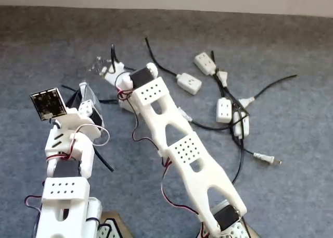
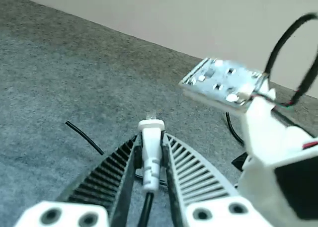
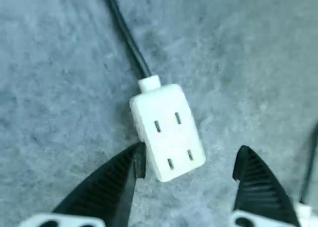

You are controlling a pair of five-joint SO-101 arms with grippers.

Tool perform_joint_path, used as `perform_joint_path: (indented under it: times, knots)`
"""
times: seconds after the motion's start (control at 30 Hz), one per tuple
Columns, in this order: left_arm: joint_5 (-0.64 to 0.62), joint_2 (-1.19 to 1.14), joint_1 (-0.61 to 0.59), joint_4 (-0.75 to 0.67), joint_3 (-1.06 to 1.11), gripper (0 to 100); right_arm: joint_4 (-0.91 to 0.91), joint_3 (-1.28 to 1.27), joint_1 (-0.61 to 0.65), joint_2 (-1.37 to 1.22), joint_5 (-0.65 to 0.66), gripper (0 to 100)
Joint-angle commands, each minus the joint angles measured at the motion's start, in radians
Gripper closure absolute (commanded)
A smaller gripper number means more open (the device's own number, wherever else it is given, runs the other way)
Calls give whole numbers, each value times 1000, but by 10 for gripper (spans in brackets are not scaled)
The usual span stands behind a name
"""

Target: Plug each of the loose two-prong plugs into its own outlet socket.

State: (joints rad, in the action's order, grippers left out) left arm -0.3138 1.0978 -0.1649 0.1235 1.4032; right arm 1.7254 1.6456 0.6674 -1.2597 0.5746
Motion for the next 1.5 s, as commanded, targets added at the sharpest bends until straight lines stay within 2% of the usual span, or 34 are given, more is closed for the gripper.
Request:
perform_joint_path:
  times: [0.0,0.27,0.5,0.57,0.7,0.93,1.0,1.13,1.2,1.47]
  knots:
    - [6,1,-2,-17,-10,993,41,116,-22,173,-23,721]
    - [6,-4,-1,-17,-15,993,42,114,-68,418,-25,721]
    - [6,-5,70,-15,-18,993,42,79,-180,621,-133,721]
    - [6,-5,85,-2,-22,993,42,-18,-229,691,-155,721]
    - [6,-38,131,133,-119,993,42,-329,-320,898,-203,721]
    - [6,-292,228,195,-341,993,39,-843,-467,1264,-270,721]
    - [21,-371,263,256,-446,993,38,-977,-533,1333,-285,721]
    - [218,-547,343,491,-713,993,36,-1234,-668,1428,-287,721]
    - [279,-631,346,582,-819,993,35,-1354,-722,1461,-287,721]
    - [288,-944,308,859,-1179,993,35,-1678,-796,1514,-330,723]
